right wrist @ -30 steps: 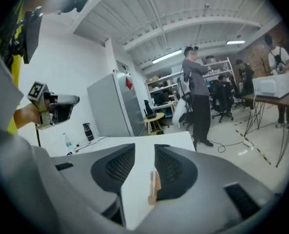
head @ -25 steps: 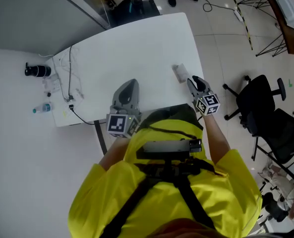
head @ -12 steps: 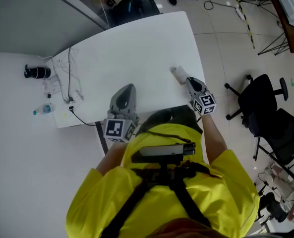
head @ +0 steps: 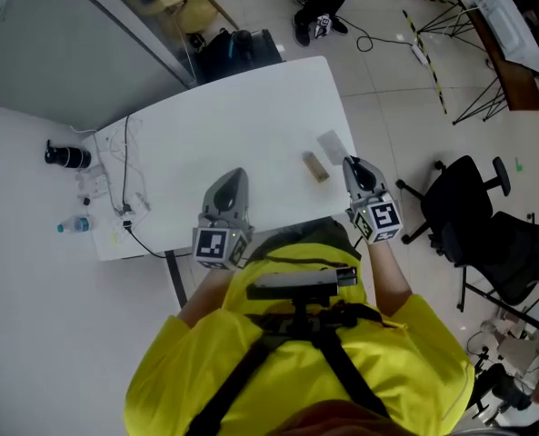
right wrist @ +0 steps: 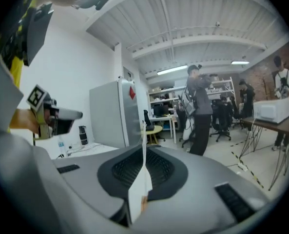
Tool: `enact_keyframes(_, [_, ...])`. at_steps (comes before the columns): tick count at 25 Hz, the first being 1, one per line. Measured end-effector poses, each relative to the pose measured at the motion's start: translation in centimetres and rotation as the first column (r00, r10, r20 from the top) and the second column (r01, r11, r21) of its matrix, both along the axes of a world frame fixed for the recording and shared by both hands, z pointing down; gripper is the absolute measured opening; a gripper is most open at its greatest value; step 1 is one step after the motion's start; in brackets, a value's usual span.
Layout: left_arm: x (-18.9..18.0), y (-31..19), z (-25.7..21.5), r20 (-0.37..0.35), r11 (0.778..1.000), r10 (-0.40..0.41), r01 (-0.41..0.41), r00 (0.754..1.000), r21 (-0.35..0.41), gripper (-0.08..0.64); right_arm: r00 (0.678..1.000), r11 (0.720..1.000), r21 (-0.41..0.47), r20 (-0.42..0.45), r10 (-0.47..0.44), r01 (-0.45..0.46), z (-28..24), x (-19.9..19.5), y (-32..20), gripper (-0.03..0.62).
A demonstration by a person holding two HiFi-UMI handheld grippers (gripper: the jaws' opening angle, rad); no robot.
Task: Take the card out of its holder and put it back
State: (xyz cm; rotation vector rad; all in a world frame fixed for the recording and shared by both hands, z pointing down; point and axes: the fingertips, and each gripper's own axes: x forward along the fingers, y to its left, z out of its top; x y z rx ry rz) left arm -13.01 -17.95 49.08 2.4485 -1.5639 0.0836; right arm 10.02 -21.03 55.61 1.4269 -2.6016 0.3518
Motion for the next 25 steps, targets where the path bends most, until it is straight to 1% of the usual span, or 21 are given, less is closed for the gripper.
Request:
enact_keyframes(2, [0.1,-0.2,-0.7,-0.006,1.0,0.006,-0.006,1.0,0.021,0.005,0.999,0.998,0.055,0.035,-0.011,0.009,-5.3,0.0,-0.3,0.021])
enact_keyframes(5, [0.4,-0.4,-1.9,-0.007,0.998,0.019,-0.018,1.0,0.059,0.005,0.996,0.993,0.114,0.082,-0.019,0.01,-11.5,0.3,-0.2,0.021])
enact_keyframes(7, [0.5,-0.6,-2.6,-0.003,0.996,0.022,-0.021,1.0,0.084,0.006,0.995,0.988,0.151,0.096,-0.03,0.015,-14.4,0.1,0.2,0.021])
enact_keyframes(9, [0.6,-0.5,-2.8,0.0,0.995,0.031,-0.031,1.0,0.099,0.005,0.994,0.983,0.182,0.1,-0.041,0.022,-16.4,-0.3,0.7,0.021])
enact_keyframes(13, [0.9,-0.3,-2.7,-0.002,0.992,0.059,-0.058,0.998,0.108,0.005,0.993,0.978,0.206,0.106,-0.057,0.034,-17.1,-1.3,1.6,0.021])
enact_keyframes(18, [0.6,-0.5,-2.6,-0.036,0.994,0.047,-0.043,0.998,0.103,0.005,0.989,0.986,0.163,0.139,-0.047,0.024,-16.2,-1.2,1.6,0.021])
enact_keyframes(21, [0.2,-0.4,-2.5,-0.037,0.994,0.042,-0.038,0.998,0.103,0.005,0.989,0.984,0.174,0.14,-0.051,0.026,-16.7,-1.3,1.7,0.021])
enact_keyframes(25, [0.4,-0.2,-2.7,-0.04,0.995,0.045,-0.041,0.998,0.094,0.005,0.987,0.983,0.175,0.14,-0.077,0.051,-16.6,-1.4,1.9,0.021])
